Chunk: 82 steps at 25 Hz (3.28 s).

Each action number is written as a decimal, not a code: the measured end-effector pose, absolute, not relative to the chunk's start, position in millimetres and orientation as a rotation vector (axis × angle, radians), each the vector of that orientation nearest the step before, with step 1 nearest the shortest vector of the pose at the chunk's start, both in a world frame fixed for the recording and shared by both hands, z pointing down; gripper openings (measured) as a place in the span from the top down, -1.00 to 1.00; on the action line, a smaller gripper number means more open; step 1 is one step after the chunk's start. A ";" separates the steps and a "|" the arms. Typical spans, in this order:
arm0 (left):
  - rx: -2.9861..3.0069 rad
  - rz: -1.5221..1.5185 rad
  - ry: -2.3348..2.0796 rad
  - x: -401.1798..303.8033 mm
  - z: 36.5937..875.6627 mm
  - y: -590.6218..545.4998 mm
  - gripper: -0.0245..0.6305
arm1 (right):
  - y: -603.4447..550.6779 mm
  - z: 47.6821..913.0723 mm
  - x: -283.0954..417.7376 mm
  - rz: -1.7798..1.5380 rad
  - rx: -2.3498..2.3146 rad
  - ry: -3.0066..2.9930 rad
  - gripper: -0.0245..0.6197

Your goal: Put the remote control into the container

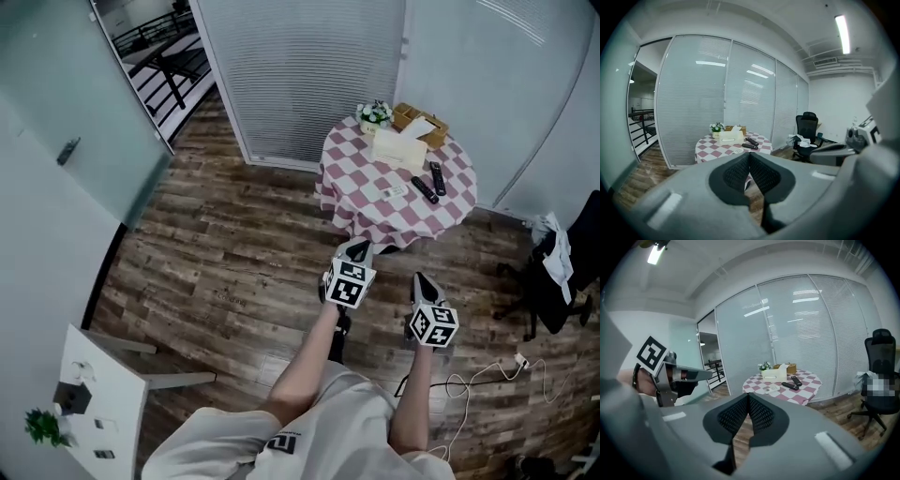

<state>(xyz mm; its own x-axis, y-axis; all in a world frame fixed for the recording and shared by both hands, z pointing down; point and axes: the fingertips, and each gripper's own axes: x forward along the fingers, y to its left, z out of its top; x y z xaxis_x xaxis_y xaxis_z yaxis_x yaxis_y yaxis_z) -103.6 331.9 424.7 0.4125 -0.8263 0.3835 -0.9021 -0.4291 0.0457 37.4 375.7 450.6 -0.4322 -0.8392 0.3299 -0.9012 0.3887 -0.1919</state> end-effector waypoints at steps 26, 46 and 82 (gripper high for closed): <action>2.420 0.489 -1.418 -99.3 456.6 81.6 0.92 | 140.3 463.5 61.2 0.536 1.691 -2.307 0.92; 2.367 0.517 -1.427 -79.6 504.6 1.6 0.92 | 32.8 495.0 80.4 0.551 1.761 -2.277 0.92; 2.431 0.973 -0.824 42.5 634.1 -125.7 0.45 | -157.8 570.0 159.7 0.751 1.517 -2.140 0.91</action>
